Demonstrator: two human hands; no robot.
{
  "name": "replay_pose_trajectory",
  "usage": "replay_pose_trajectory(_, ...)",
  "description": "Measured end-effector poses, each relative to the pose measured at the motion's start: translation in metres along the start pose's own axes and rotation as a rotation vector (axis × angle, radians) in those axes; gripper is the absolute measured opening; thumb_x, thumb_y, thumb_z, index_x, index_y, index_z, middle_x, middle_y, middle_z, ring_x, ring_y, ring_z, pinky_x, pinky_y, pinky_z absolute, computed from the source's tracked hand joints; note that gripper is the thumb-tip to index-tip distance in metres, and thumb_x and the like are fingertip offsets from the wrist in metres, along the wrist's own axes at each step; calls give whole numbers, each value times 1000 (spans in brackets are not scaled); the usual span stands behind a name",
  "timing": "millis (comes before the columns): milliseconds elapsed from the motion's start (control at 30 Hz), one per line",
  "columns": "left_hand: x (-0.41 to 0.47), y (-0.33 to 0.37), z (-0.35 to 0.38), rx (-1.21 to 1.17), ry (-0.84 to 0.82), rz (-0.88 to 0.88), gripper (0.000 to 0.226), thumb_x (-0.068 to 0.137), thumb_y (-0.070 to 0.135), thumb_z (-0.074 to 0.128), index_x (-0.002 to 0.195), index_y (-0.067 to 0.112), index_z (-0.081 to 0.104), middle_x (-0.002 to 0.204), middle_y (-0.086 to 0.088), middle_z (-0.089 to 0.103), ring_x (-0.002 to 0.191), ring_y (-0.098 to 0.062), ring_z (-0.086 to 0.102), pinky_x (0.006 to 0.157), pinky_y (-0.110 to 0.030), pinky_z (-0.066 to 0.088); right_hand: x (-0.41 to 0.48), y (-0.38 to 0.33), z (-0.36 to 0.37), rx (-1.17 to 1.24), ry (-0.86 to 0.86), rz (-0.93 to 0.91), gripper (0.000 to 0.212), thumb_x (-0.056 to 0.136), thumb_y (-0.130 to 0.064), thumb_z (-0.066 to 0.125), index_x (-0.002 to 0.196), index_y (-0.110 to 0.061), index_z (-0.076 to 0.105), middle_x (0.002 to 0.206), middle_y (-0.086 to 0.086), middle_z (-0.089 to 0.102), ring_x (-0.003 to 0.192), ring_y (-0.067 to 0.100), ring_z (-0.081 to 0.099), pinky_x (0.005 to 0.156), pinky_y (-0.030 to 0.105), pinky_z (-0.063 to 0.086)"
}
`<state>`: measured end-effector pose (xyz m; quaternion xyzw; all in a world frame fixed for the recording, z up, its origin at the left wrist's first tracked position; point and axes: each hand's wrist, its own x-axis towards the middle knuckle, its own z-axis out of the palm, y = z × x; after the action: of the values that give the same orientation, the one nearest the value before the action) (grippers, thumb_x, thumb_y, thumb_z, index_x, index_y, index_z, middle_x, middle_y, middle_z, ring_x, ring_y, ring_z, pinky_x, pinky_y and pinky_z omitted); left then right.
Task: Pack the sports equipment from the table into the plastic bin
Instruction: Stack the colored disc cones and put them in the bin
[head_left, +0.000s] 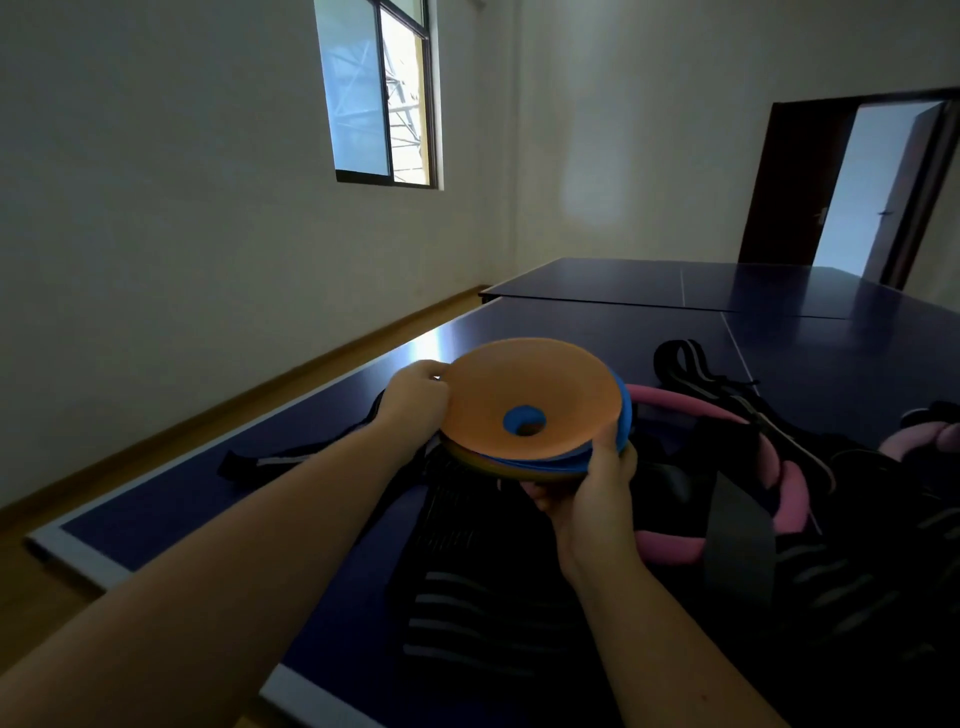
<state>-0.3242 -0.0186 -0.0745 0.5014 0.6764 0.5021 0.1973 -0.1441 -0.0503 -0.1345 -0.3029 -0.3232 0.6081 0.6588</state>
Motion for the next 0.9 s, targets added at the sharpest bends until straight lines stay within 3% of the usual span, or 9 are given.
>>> replay_pose_trajectory(100, 1, -3, 3, -54, -32, -39, 48, 80, 19, 48, 123, 28, 65, 122, -10, 60, 95, -26, 66, 75, -35, 59, 2, 2, -2, 14, -14, 6, 51, 96, -61, 45, 139, -33, 38, 100, 14, 64, 56, 25, 60, 54, 36, 48)
replay_pose_trajectory(167, -4, -1, 5, -209, -150, -118, 48, 89, 11, 49, 134, 26, 53, 122, -10, 60, 101, -30, 66, 79, -39, 59, 5, 5, -2, -13, -34, -14, 56, 94, -66, 42, 138, -31, 40, 97, 14, 65, 57, 25, 59, 50, 33, 47)
replay_pose_trajectory(300, -11, -1, 15, -383, -232, -224, 41, 93, 2, 51, 133, 13, 51, 119, -15, 64, 100, -30, 66, 67, -34, 54, 10, 8, -5, -90, 18, 7, 59, 91, -75, 36, 133, -35, 48, 98, 13, 66, 65, 28, 58, 51, 32, 44)
replay_pose_trajectory(433, -23, 2, 26, -434, -123, -223, 43, 88, -2, 55, 131, 6, 53, 118, -16, 63, 101, -33, 64, 69, -36, 53, 2, -7, -4, -44, 67, 40, 56, 86, -75, 47, 131, -41, 52, 115, -2, 70, 94, 21, 67, 75, 38, 53)
replay_pose_trajectory(533, -43, 18, 27, -515, -65, -217, 44, 86, -5, 54, 129, 7, 53, 113, -13, 63, 96, -31, 62, 72, -39, 54, -5, -30, -2, -41, 79, -12, 35, 90, -43, 61, 124, -37, 54, 118, -3, 67, 105, 21, 65, 90, 44, 53)
replay_pose_trajectory(567, -49, 24, 26, -544, -36, -219, 42, 86, -6, 52, 125, 8, 52, 108, -11, 62, 91, -28, 61, 71, -39, 53, -7, -38, -1, -52, 71, -15, 26, 93, -27, 60, 116, -37, 56, 113, -3, 67, 101, 21, 64, 86, 42, 53)
replay_pose_trajectory(633, -62, 38, 21, -601, 36, -229, 35, 87, -7, 49, 118, 11, 49, 100, -8, 58, 81, -24, 57, 67, -37, 49, -10, -50, 1, -86, 45, -18, 30, 93, -10, 54, 106, -37, 58, 105, -2, 67, 91, 20, 64, 73, 36, 50)
replay_pose_trajectory(800, -98, 61, 15, -782, 58, -284, 34, 91, 8, 45, 121, 5, 61, 115, -18, 65, 87, -33, 61, 83, -48, 53, -39, -77, -12, -142, 33, -36, 40, 93, -8, 50, 127, -30, 55, 110, -1, 66, 89, 20, 62, 67, 31, 46)
replay_pose_trajectory(900, -125, 78, 27, -828, -87, -291, 23, 98, 20, 47, 111, 12, 65, 104, -10, 69, 84, -29, 64, 75, -40, 53, -60, -93, -39, -113, 88, -76, 40, 92, -8, 51, 122, -35, 57, 113, -2, 66, 93, 22, 63, 73, 37, 52)
